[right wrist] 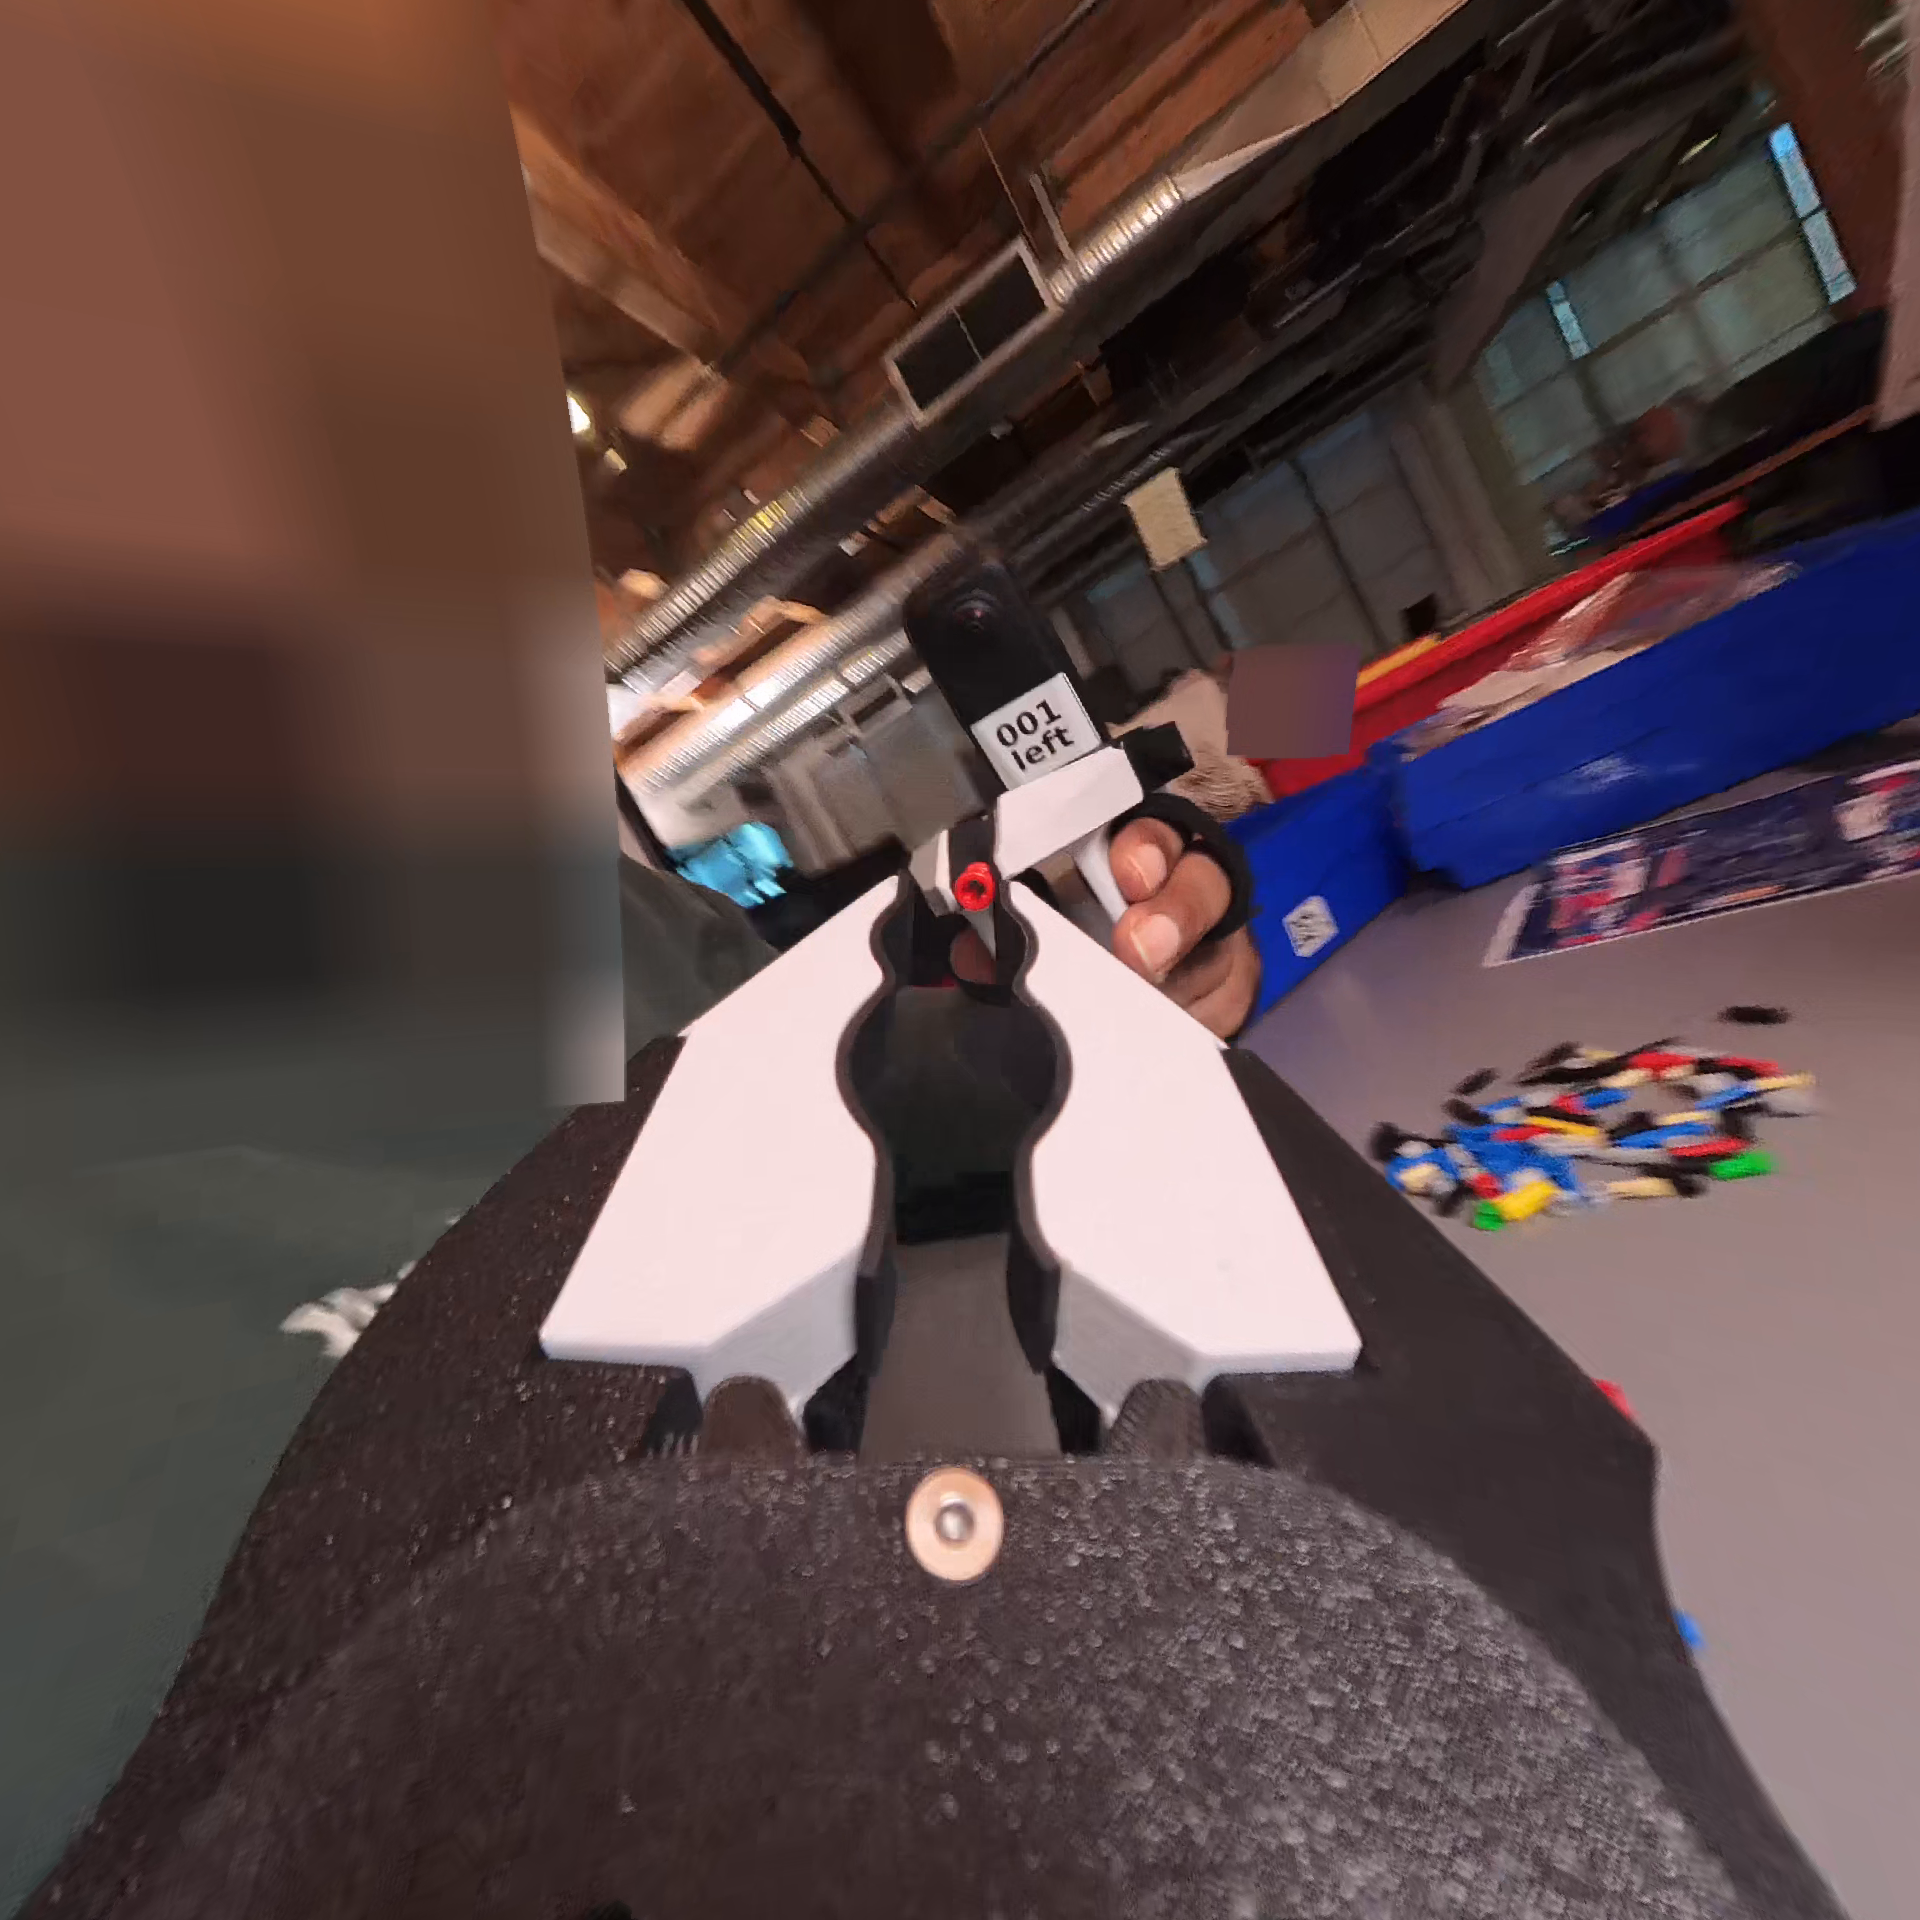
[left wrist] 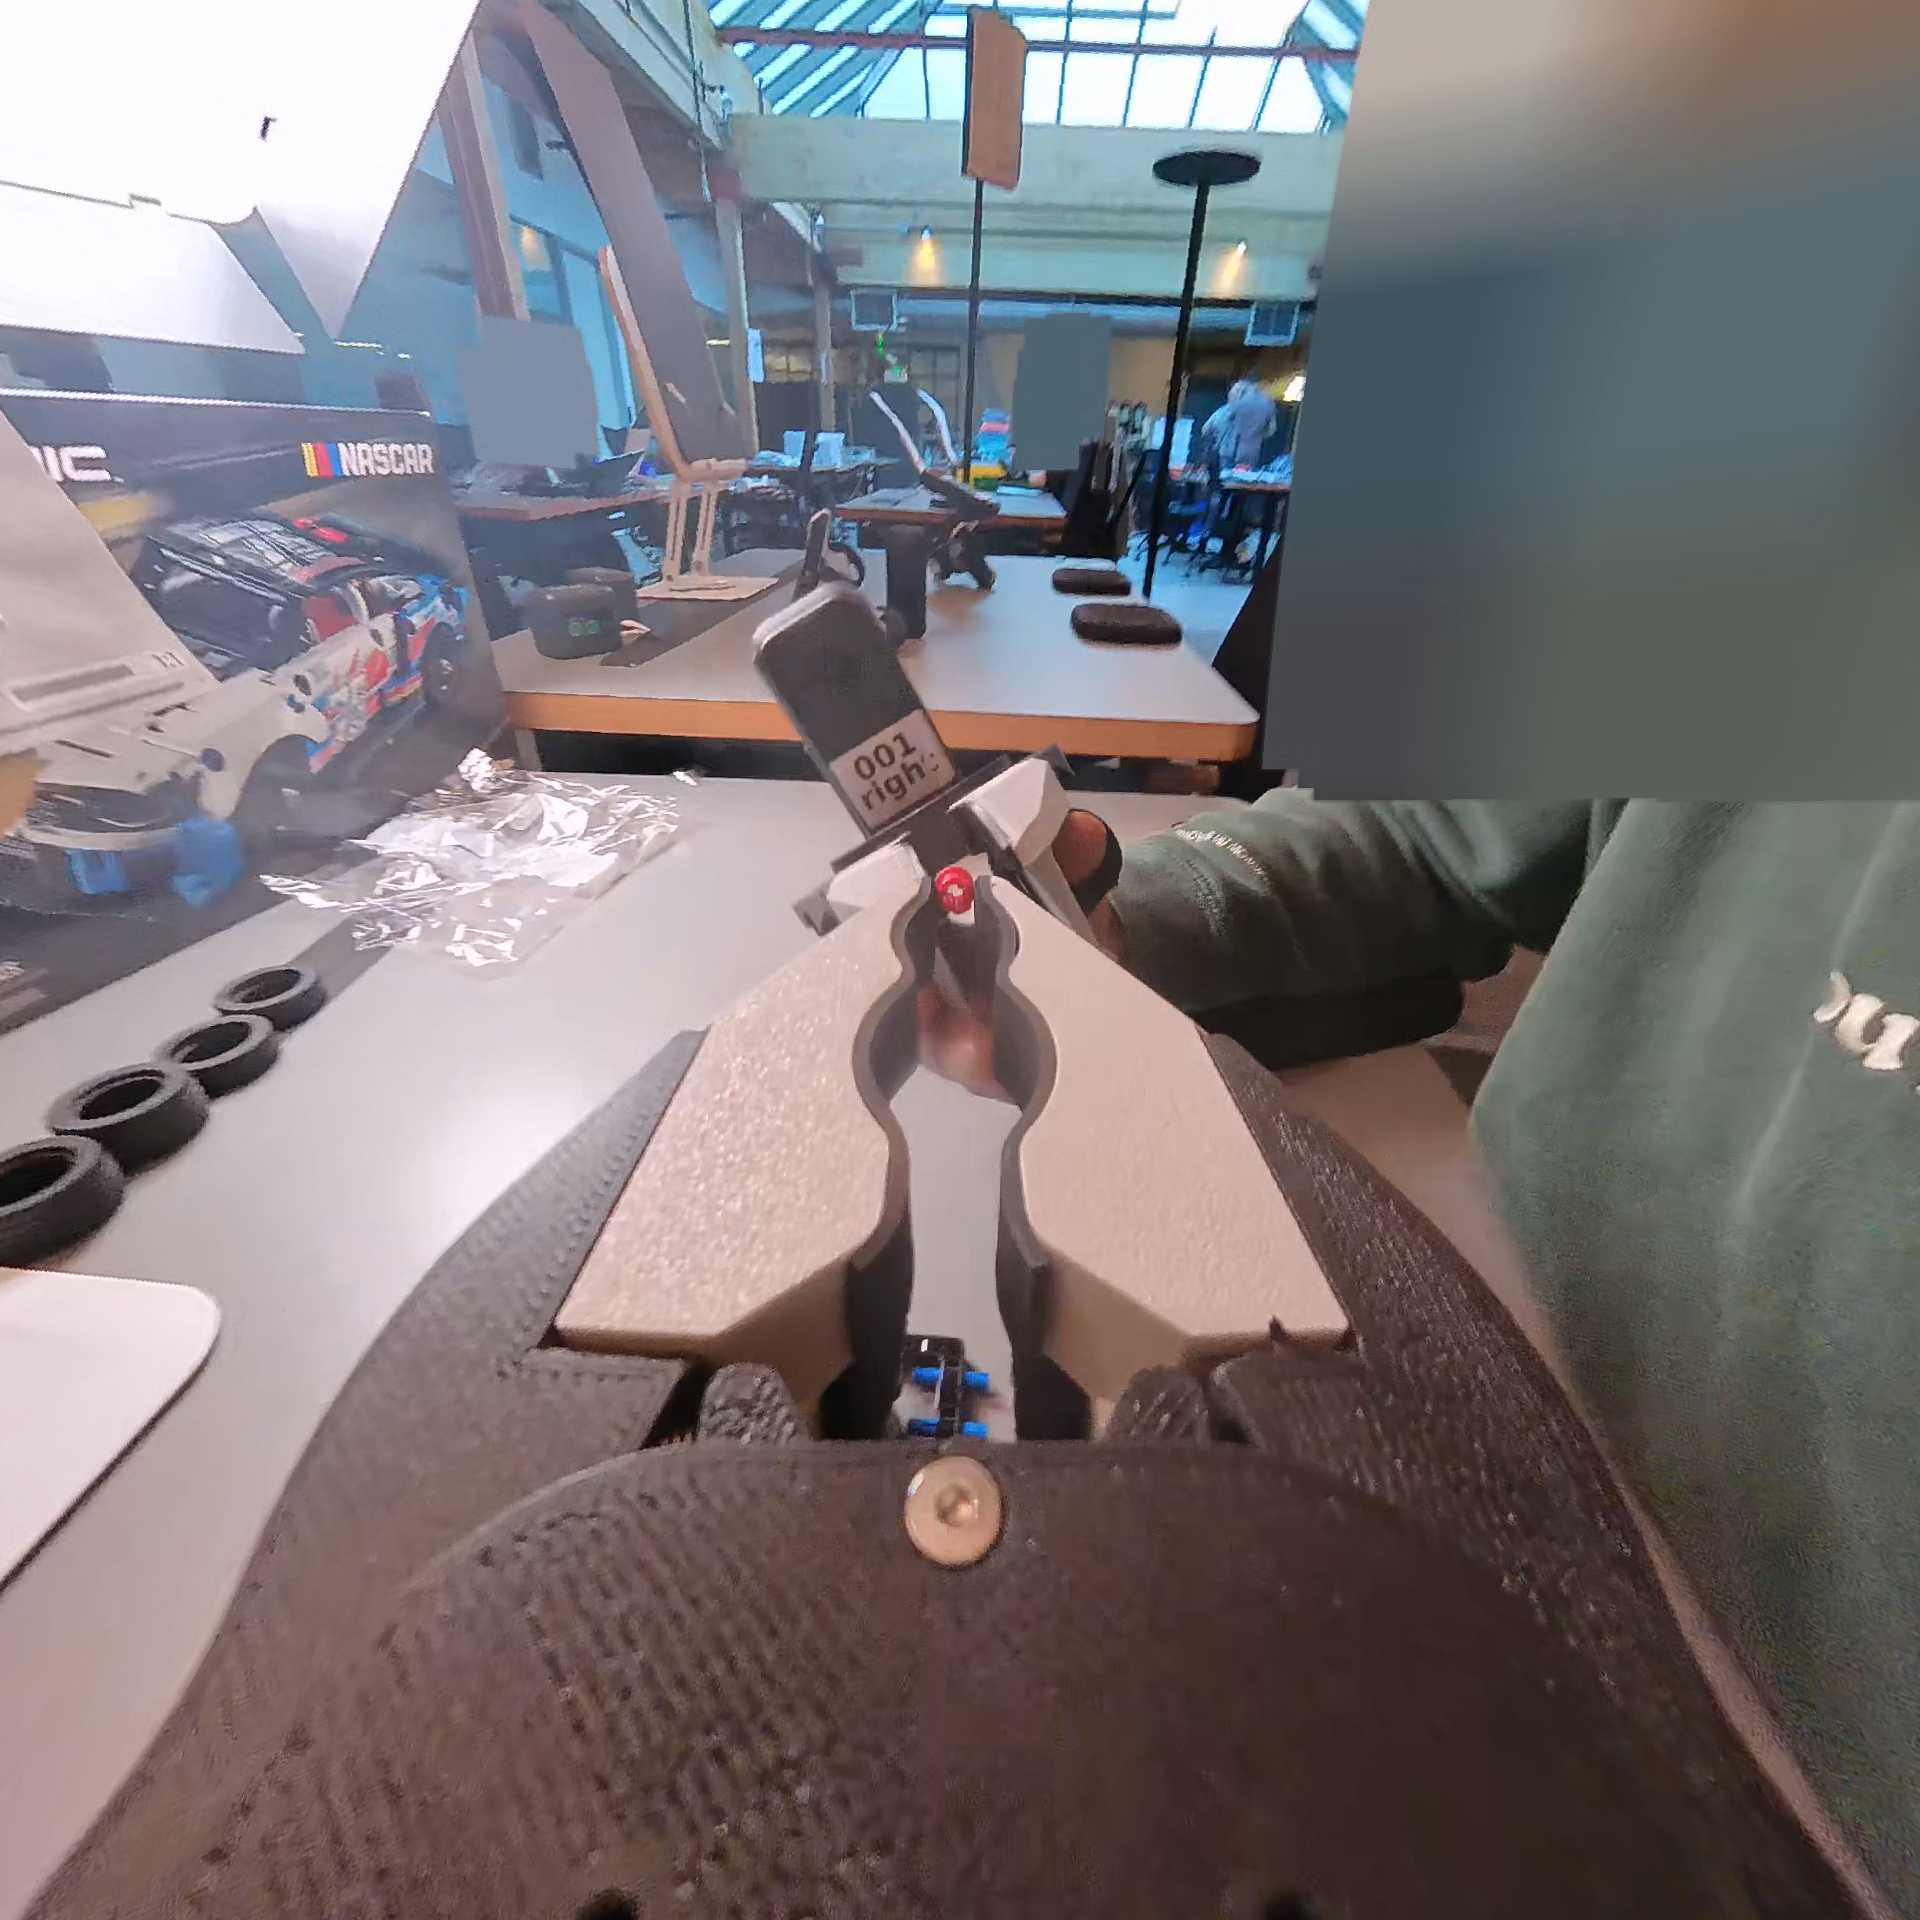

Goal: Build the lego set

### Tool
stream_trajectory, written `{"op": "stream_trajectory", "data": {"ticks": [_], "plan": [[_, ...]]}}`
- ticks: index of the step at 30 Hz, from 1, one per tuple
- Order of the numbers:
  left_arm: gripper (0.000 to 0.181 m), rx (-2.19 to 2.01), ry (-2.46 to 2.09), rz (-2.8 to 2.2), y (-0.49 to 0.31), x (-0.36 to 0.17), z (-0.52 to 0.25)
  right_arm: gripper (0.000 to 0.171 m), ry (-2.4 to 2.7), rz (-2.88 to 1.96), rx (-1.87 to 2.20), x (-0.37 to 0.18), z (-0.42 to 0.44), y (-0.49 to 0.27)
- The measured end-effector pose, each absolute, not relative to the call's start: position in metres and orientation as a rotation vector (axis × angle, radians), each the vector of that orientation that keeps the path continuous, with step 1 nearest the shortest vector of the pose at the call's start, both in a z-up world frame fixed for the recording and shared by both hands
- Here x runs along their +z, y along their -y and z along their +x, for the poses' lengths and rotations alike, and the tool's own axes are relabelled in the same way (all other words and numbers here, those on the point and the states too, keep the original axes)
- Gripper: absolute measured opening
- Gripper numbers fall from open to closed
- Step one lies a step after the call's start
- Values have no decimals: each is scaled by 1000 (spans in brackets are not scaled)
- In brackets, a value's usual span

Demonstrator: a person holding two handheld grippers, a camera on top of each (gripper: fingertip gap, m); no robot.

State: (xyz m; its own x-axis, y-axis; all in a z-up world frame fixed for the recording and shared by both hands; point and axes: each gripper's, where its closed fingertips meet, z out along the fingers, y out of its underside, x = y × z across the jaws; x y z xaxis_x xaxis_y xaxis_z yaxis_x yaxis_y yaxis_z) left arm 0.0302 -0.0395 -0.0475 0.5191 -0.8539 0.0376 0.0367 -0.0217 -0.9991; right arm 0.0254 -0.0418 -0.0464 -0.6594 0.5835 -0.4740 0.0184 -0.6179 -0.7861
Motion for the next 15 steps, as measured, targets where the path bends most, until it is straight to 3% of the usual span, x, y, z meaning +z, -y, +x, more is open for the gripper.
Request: {"op": "stream_trajectory", "data": {"ticks": [4, 15], "plan": [[4, -844, -768, -1414, 40, -48, 31, 12, 1253, -1040, 2062, -48, 24, 44], [4, -824, -811, -1444, 41, -55, 33, 7, 1283, -1076, 2062, -54, 24, 43]]}}
